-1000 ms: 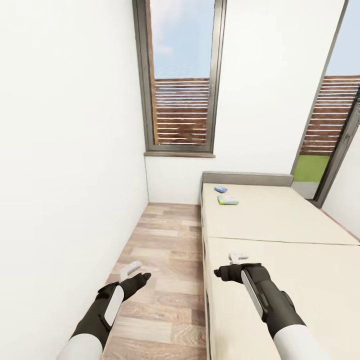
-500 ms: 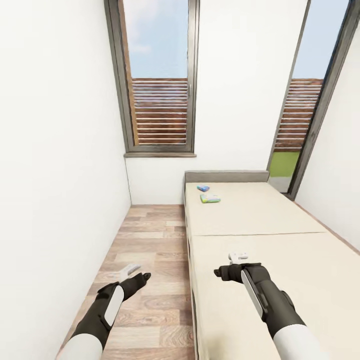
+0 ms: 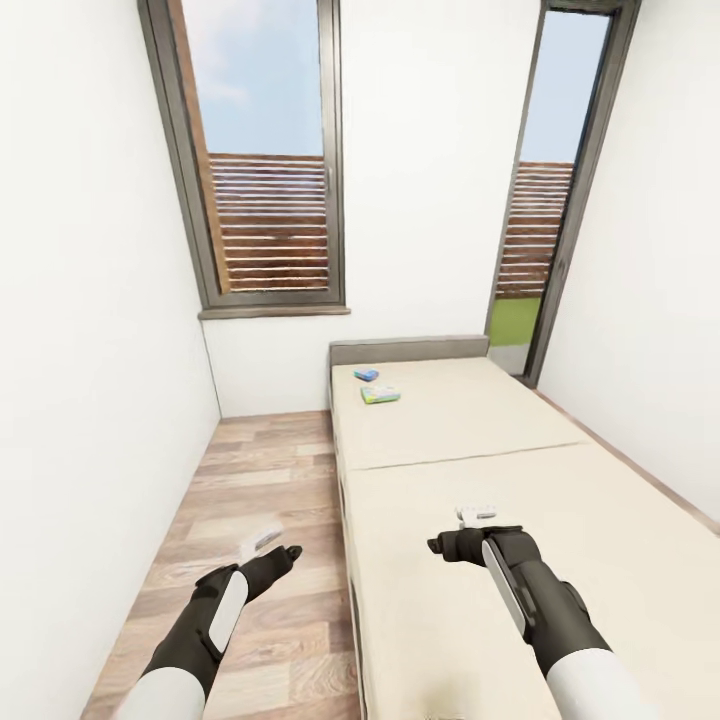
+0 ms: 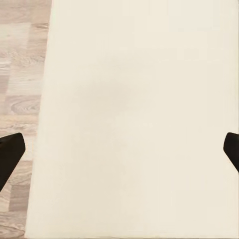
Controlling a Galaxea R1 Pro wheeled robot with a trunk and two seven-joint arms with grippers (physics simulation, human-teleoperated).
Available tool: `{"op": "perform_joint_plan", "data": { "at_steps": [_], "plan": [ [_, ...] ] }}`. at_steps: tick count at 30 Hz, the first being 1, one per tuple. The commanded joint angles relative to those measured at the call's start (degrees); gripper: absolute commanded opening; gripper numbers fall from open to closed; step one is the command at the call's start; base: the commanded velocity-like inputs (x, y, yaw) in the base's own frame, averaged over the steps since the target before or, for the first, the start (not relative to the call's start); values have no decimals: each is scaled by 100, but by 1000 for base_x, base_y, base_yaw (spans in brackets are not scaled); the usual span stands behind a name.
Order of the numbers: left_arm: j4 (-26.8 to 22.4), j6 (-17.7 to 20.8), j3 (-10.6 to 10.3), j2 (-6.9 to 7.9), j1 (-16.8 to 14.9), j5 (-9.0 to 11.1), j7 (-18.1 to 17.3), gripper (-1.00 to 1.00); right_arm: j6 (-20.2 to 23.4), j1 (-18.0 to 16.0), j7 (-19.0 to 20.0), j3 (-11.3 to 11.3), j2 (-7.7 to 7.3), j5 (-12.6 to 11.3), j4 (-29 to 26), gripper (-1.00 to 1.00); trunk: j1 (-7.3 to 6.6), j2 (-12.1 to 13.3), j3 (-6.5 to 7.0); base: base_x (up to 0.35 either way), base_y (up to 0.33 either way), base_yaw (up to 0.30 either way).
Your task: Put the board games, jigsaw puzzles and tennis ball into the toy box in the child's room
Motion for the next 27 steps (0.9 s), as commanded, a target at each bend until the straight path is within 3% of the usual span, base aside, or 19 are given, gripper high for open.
{"op": "perform_joint_plan", "data": {
  "at_steps": [1, 27],
  "plan": [
    [-12, 42, 33, -7, -2, 23, -17, 100, 25, -5, 13, 0, 1, 5, -4, 100, 0, -4, -6, 0, 0, -281],
    [-10, 42, 33, -7, -1, 27, -18, 100, 25, -5, 24, -10, -5, -7, -4, 100, 0, -4, -6, 0, 0, -275]
  ]
}}
